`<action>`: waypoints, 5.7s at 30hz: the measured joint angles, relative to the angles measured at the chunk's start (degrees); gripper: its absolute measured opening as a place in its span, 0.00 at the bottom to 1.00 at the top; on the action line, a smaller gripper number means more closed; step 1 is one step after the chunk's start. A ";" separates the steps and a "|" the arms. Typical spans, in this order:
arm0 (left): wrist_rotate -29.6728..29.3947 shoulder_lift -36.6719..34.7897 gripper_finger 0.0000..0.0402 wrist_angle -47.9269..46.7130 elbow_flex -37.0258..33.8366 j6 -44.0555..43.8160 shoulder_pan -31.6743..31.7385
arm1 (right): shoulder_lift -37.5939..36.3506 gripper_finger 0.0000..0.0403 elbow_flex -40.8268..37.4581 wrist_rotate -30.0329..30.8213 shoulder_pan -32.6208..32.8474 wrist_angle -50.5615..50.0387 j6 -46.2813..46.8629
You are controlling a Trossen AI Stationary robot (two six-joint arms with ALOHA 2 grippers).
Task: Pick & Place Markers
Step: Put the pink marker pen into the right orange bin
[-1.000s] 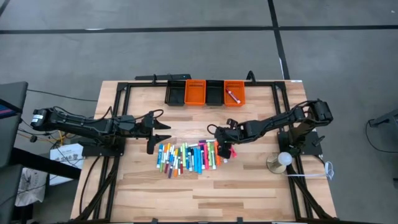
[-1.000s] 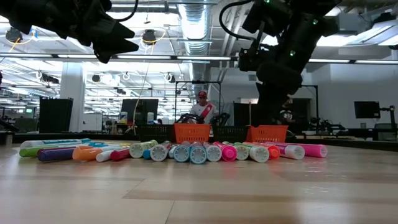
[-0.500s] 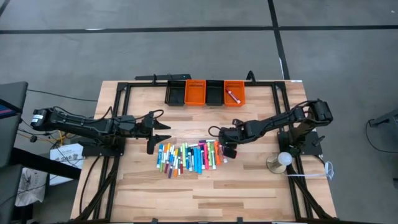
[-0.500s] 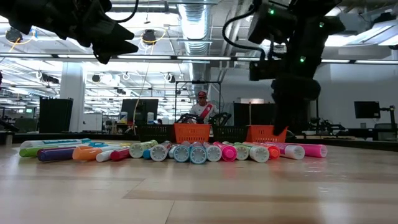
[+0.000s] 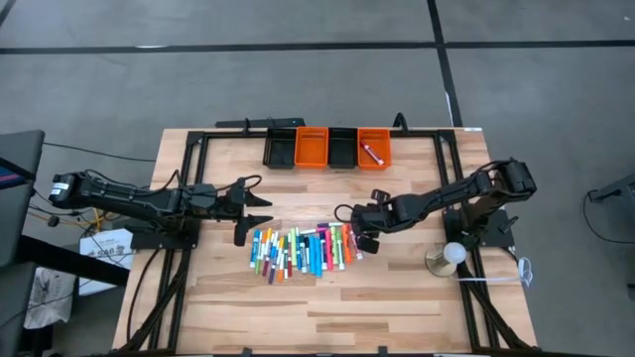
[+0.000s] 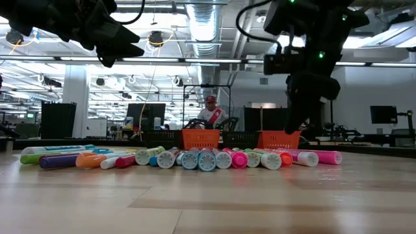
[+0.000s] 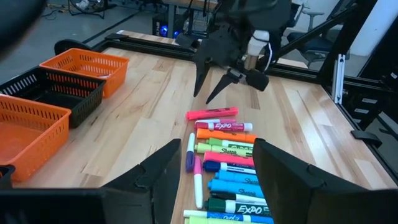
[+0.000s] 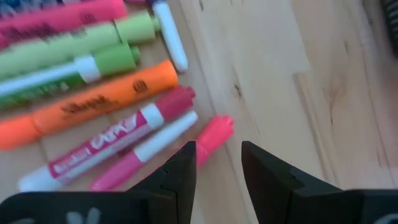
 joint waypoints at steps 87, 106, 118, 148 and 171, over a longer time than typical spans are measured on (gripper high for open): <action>-5.64 0.00 0.49 -0.02 0.00 2.80 0.02 | 4.86 0.30 0.00 0.47 7.62 6.46 26.04; -5.64 0.00 0.49 0.00 0.00 2.80 0.02 | -5.98 0.30 -0.06 -4.74 -13.84 -23.38 1.03; -5.64 0.00 0.49 -0.02 0.00 2.80 0.02 | -5.96 0.30 -4.82 -15.71 -18.18 -21.88 -6.33; -5.64 0.00 0.49 -0.09 0.00 2.80 0.01 | -6.13 0.11 -14.40 -18.95 -12.72 -10.01 -2.80; -5.64 0.00 0.49 -0.15 0.00 2.80 0.00 | -6.04 0.16 -6.87 -19.65 -12.93 -12.60 -4.43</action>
